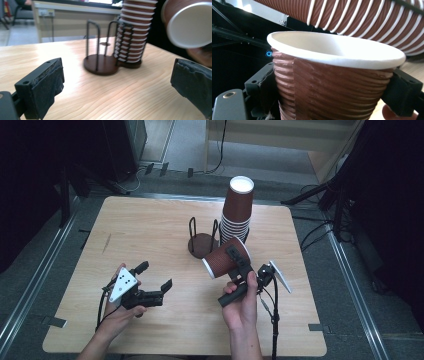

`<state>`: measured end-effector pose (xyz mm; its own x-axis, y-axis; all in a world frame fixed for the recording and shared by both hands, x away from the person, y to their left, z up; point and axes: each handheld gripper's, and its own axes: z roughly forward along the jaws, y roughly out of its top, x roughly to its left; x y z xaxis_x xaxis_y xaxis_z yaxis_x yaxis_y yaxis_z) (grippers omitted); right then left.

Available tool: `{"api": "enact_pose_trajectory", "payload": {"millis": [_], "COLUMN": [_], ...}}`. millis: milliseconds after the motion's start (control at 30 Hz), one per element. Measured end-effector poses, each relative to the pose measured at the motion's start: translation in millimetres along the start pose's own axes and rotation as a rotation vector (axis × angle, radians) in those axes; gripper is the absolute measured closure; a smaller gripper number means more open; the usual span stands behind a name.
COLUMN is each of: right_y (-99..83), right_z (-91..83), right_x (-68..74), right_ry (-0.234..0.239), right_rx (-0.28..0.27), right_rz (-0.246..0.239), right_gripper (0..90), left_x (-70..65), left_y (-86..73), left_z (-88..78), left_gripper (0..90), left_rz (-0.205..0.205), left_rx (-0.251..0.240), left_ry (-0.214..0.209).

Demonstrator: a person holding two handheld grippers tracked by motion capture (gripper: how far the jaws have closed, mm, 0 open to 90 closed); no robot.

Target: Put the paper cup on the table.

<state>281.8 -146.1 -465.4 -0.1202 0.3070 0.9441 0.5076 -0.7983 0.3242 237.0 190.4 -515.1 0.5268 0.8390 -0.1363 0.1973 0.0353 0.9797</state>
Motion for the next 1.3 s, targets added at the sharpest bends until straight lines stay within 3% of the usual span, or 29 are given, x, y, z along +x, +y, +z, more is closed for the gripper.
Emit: {"api": "enact_pose_trajectory", "payload": {"millis": [100,167,300,500,633,733,767,800,900,967,1000,1067,1300], "right_y": [4.2,4.8,5.8,9.3,10.5,11.9,11.9,12.0,11.2,11.0,10.8,10.4,13.1], "right_z": [-1.8,-3.9,-6.4,-9.2,-10.4,-10.7,-10.7,-10.8,-10.2,-10.2,-9.9,-9.5,-7.5], "right_x": [-0.3,2.3,7.0,8.3,10.1,10.5,10.5,10.9,12.2,12.9,14.0,15.6,16.5], "right_ry": [0.004,-0.012,-0.022,-0.034,-0.070,-0.093,-0.093,-0.112,-0.141,-0.152,-0.163,-0.176,-0.220], "right_rx": [-0.003,-0.027,-0.080,-0.141,-0.170,-0.177,-0.177,-0.184,-0.190,-0.187,-0.191,-0.198,-0.196], "right_rz": [-0.040,-0.104,-0.225,-0.322,-0.425,-0.500,-0.500,-0.556,-0.652,-0.681,-0.729,-0.778,-0.884], "right_gripper": [12.4,12.4,12.6,12.7,12.6,12.6,12.6,12.6,12.6,12.6,12.6,12.6,12.6], "left_x": [8.2,14.2,26.4,40.6,50.3,56.1,56.1,59.5,65.5,67.7,71.6,74.7,82.8], "left_y": [-4.0,-7.4,-11.9,-16.1,-20.3,-23.1,-23.1,-25.4,-28.6,-29.1,-29.2,-29.2,-32.0], "left_z": [-4.3,-7.8,-16.5,-29.9,-38.3,-45.2,-45.2,-50.5,-57.6,-59.9,-63.7,-66.5,-68.8], "left_gripper": [0.0,0.0,0.0,0.0,0.0,0.0,0.0,0.0,0.0,0.0,0.0,0.0,0.0], "left_rz": [0.009,0.011,-0.022,-0.023,-0.033,-0.018,-0.018,-0.015,-0.024,-0.024,-0.036,-0.043,-0.050], "left_rx": [0.014,0.028,0.042,0.060,0.069,0.080,0.080,0.087,0.096,0.098,0.097,0.096,0.118], "left_ry": [0.033,0.053,0.091,0.149,0.181,0.212,0.212,0.229,0.249,0.258,0.272,0.288,0.324]}}
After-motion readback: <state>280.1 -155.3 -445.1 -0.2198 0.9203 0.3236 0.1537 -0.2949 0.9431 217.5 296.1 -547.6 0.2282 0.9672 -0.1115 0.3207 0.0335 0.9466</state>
